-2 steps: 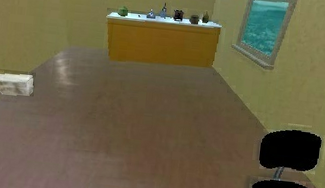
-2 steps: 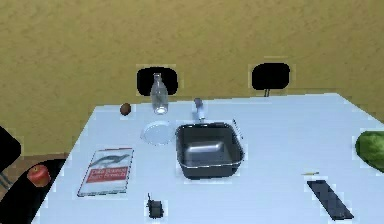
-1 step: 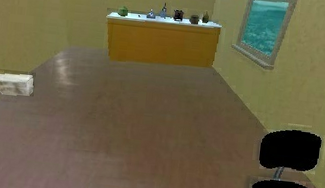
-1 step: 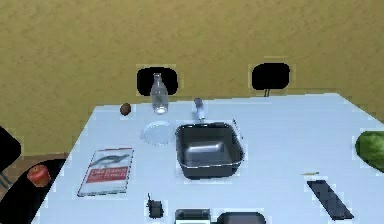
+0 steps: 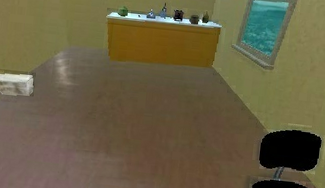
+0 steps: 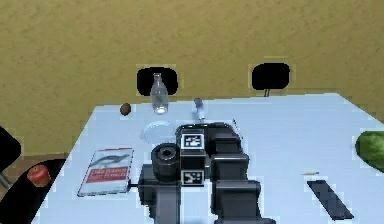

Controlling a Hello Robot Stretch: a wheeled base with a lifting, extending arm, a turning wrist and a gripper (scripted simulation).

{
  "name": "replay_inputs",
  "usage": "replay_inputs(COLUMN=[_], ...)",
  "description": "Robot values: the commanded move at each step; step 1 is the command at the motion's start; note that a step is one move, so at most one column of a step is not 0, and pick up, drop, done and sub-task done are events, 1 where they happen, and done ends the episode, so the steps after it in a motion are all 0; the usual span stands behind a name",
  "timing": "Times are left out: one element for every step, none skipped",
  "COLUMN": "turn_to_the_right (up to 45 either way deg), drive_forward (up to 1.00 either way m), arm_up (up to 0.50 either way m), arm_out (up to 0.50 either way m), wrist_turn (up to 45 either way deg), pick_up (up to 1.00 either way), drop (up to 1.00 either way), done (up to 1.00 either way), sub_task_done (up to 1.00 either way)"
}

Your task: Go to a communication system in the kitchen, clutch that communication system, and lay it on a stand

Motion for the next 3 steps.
replay_inputs(turn_to_the_right=[0.0,0.0,0.0], drive_forward=[0.0,0.0,0.0], arm_up=[0.0,0.0,0.0], arm_out=[0.0,0.0,0.0], wrist_turn=[45.0,45.0,45.0], pick_up=[0.0,0.0,0.0], drop=[0.0,0.0,0.0], done=[0.0,0.0,0.0], sub_task_done=[0.0,0.0,0.0])
